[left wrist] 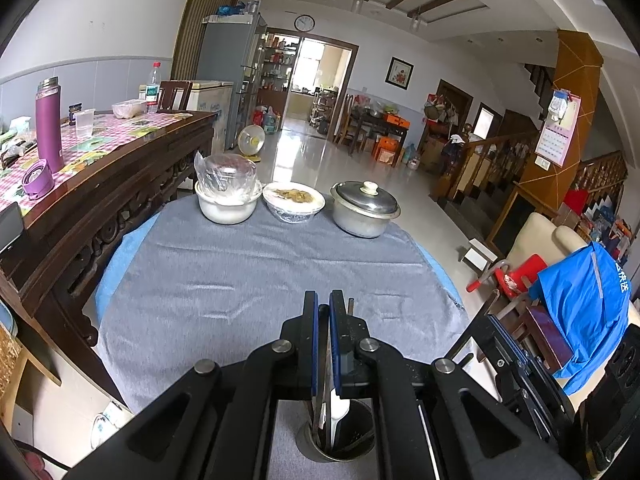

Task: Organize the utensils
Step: 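Lower both held chopsticks upright into the utensil cup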

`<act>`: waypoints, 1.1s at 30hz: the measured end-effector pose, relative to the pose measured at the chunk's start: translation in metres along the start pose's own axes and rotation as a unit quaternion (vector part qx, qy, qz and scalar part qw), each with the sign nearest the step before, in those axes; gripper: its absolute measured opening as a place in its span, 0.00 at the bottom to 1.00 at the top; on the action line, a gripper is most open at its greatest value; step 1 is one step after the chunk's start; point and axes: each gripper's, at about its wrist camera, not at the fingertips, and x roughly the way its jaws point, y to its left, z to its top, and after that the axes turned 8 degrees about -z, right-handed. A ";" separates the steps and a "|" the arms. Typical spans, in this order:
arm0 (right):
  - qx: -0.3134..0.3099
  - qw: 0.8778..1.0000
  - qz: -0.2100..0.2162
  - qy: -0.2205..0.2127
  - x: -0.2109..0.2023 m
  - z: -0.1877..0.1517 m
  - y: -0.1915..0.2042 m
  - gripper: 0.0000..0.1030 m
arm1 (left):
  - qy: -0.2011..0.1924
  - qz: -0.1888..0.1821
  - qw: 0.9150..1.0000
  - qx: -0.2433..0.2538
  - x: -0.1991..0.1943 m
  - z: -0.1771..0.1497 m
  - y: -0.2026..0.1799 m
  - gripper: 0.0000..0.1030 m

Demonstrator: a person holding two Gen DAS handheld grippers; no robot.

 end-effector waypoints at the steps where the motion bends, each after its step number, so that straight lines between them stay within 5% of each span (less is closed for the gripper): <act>1: 0.001 1.000 0.000 0.001 0.000 -0.001 0.000 0.06 | 0.001 0.000 1.000 0.000 0.001 0.000 0.000 0.05; 33: -0.007 0.999 0.012 0.035 0.010 -0.015 0.007 0.06 | 0.033 -0.004 0.999 -0.007 0.009 -0.015 0.007 0.05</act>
